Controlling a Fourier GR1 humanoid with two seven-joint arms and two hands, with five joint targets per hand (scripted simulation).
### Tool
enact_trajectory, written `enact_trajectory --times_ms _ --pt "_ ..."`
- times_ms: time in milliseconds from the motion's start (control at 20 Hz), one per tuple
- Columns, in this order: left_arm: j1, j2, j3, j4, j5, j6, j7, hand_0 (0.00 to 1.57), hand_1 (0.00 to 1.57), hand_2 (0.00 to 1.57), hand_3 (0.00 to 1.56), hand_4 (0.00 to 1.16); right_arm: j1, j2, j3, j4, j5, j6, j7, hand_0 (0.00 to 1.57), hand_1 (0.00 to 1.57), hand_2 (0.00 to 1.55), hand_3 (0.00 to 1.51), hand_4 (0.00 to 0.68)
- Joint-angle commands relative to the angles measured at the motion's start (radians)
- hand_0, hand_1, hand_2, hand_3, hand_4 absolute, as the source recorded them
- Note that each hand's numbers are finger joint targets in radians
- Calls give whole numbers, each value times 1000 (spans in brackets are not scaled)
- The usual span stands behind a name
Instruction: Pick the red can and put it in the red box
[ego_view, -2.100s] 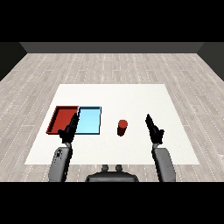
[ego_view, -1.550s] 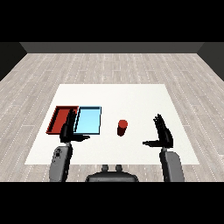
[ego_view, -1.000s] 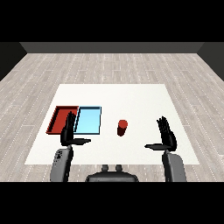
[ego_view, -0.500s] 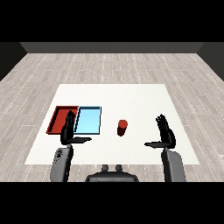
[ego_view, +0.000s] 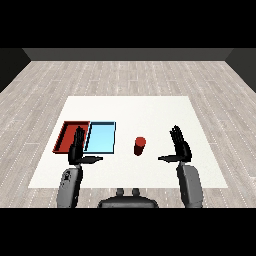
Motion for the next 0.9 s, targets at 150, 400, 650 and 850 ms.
enact_trajectory --times_ms 150,400,650,850 --pt "36 -8 -10 -40 20 -7 21 0 0 0 0 0 -120 -5 -22 187 -37 23 -12 0 0 0 0 0" --pt "35 31 27 -51 57 -46 31 0 0 0 0 0 -90 63 36 214 10 -20 -81 0 0 0 0 0" --pt "-40 14 45 92 46 -26 -46 0 0 0 0 0 -134 78 65 219 14 -60 -45 0 0 0 0 0" --pt "15 2 7 -29 33 -12 21 0 0 0 0 0 -163 88 98 287 15 -86 -89 0 0 0 0 0"
